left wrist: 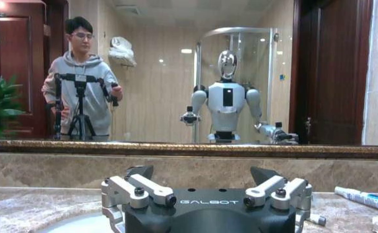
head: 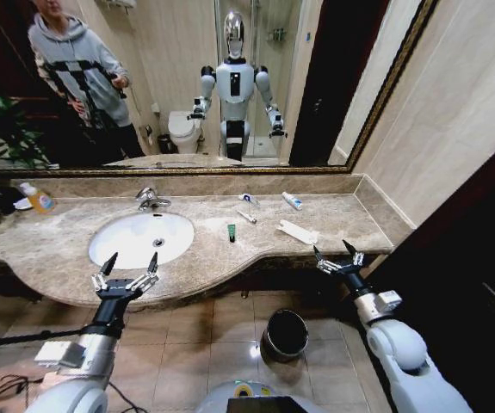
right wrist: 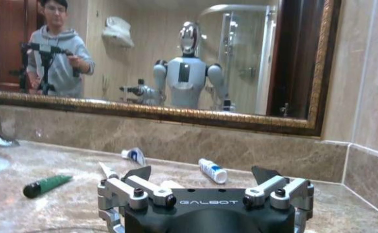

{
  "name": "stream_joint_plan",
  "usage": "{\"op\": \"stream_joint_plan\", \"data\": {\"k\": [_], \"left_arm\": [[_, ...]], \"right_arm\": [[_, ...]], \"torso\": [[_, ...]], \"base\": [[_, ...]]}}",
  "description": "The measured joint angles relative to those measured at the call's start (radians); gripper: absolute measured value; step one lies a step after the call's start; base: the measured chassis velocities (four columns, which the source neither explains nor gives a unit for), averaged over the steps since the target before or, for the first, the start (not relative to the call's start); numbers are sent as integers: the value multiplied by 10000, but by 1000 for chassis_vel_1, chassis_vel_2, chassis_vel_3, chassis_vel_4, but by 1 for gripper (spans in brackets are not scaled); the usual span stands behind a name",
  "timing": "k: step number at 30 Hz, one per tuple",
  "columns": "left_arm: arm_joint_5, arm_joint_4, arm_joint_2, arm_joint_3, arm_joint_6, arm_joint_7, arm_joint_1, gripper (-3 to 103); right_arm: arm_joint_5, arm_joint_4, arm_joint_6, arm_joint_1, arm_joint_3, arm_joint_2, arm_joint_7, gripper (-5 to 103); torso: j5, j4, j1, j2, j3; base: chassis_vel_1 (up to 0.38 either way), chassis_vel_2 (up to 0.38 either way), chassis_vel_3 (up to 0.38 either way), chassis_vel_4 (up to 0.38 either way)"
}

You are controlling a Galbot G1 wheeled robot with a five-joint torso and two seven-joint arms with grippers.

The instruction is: Pick up the trash from the sink and place it in the trash bin.

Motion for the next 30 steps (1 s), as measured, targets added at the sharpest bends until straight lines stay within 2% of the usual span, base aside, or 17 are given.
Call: {"op": "stream_joint_plan", "data": {"k": [4, 8, 11, 18, 24, 26, 29, 30], "left_arm": [[0, 0, 0, 1, 0, 0, 0, 100], [0, 0, 0, 0, 0, -1, 0, 100], [0, 0, 0, 1, 0, 0, 0, 100], [0, 0, 0, 0, 0, 0, 0, 100], [0, 0, 0, 0, 0, 0, 0, 100], [0, 0, 0, 0, 0, 0, 0, 100], [0, 0, 0, 0, 0, 0, 0, 100], [0, 0, 0, 0, 0, 0, 0, 100]], "right_arm": [[-45, -913, -396, 998, -673, -479, -60, 100], [-180, -1474, -485, 1569, -1010, -698, -41, 100], [-231, -2537, -700, 2735, -1613, -991, 112, 100], [356, -3666, -1426, 4070, -2248, -1178, 269, 100], [395, -4540, -1627, 4659, -2665, -1143, 243, 101], [379, -4680, -1648, 4754, -2725, -1118, 245, 98], [382, -4875, -1667, 4888, -2788, -1098, 240, 87], [382, -4875, -1667, 4888, -2788, -1098, 240, 87]], "torso": [[5, 1, 1, 0, 1], [-1, 2, 1, 0, 1], [1, 1, 1, -1, 1], [-3, 3, 1, -1, 1], [0, 1, 1, -1, 1], [3, 2, 1, -1, 2], [-1, 2, 1, -1, 1], [-1, 2, 1, -1, 1]], "base": [[0, 0, 0, 0], [0, 0, 0, 0], [0, 0, 0, 0], [0, 0, 0, 0], [0, 0, 0, 0], [0, 0, 0, 0], [0, 0, 0, 0], [0, 0, 0, 0]]}}
